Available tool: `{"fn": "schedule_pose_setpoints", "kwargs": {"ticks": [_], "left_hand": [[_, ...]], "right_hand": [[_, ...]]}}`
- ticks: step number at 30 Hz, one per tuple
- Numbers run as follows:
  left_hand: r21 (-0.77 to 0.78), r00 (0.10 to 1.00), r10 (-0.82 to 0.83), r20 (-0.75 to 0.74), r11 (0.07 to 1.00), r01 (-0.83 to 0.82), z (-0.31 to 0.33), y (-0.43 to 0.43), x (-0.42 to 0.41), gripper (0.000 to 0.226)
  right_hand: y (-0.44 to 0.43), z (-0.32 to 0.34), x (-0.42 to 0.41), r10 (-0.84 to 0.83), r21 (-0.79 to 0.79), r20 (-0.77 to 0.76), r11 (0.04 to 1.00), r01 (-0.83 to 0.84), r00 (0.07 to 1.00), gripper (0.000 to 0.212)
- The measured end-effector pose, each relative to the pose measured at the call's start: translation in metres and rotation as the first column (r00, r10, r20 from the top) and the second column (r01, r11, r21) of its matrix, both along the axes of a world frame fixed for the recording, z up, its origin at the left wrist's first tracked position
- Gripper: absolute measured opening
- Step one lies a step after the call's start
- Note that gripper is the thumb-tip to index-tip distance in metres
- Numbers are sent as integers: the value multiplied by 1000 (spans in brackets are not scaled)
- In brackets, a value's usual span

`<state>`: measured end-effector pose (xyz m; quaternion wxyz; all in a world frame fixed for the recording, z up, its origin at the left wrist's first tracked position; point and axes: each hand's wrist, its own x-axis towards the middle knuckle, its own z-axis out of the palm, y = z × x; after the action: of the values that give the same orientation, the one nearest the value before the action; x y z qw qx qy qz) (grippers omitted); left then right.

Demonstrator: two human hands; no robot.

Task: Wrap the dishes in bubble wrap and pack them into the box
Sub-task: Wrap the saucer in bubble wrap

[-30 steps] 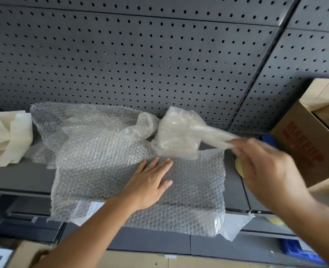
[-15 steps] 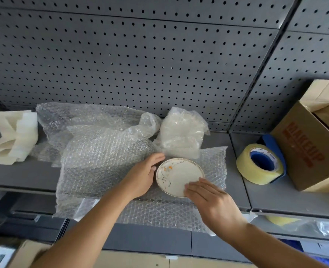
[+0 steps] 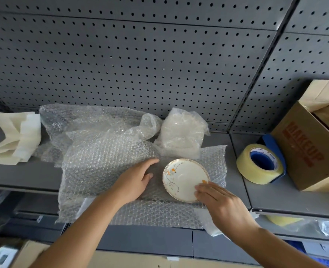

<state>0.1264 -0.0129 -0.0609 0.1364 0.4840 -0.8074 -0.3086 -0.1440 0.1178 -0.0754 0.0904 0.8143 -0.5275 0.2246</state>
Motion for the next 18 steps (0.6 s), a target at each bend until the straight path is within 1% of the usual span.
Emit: {"fn": "schedule_pose_setpoints", "kwargs": {"ticks": [2,4,5,7,8,9,10,11,12,14,15,16,17,18], "left_hand": [[-1,1000,-6,0,1000,6,5,3,-2,50],[-40,1000,9,-5,999,-9,10,7,2,49],[-74,999,44,-17,996,-45,13,9,6,49],[-153,980,175,-96,970,-189,19,14,23,46],[-183,951,265,-160,939,-292,22,17,36,44],[-204,903,364,-226,889,-409,23,20,52,42],[-224,849,460,-261,827,-516,23,24,69,40],[-246,796,548,-256,760,-602,21,27,88,39],[-259,744,631,-221,697,-668,22,29,105,39],[-237,636,767,-91,603,-762,18,31,133,45],[-201,600,799,-40,581,-788,18,32,144,52],[-146,581,814,-20,572,-807,20,33,151,60],[-80,573,819,-31,570,-818,23,34,155,64],[-6,572,819,-54,572,-820,27,35,156,63]], "right_hand": [[2,2,0,-7,8,6,1000,7,1000,29],[1,4,2,-11,43,11,999,11,1000,38],[0,4,2,-9,62,2,998,9,1000,41],[0,6,2,6,95,-11,995,-5,1000,44],[-1,7,1,10,109,-16,994,-8,1000,46],[-1,8,0,11,120,-21,993,-8,1000,47],[-1,8,-1,10,132,-25,991,-6,1000,47],[-1,9,-2,9,141,-24,990,-5,1000,47],[-2,8,-2,8,144,-22,990,-4,1000,47],[-2,8,-4,2,142,-16,990,0,1000,46],[-3,8,-4,-1,140,-13,990,2,1000,45],[-2,7,-3,-3,138,-8,990,4,1000,44],[-2,8,-2,-5,139,-3,990,5,1000,44],[-3,7,-2,-6,136,-4,991,7,1000,44]]}}
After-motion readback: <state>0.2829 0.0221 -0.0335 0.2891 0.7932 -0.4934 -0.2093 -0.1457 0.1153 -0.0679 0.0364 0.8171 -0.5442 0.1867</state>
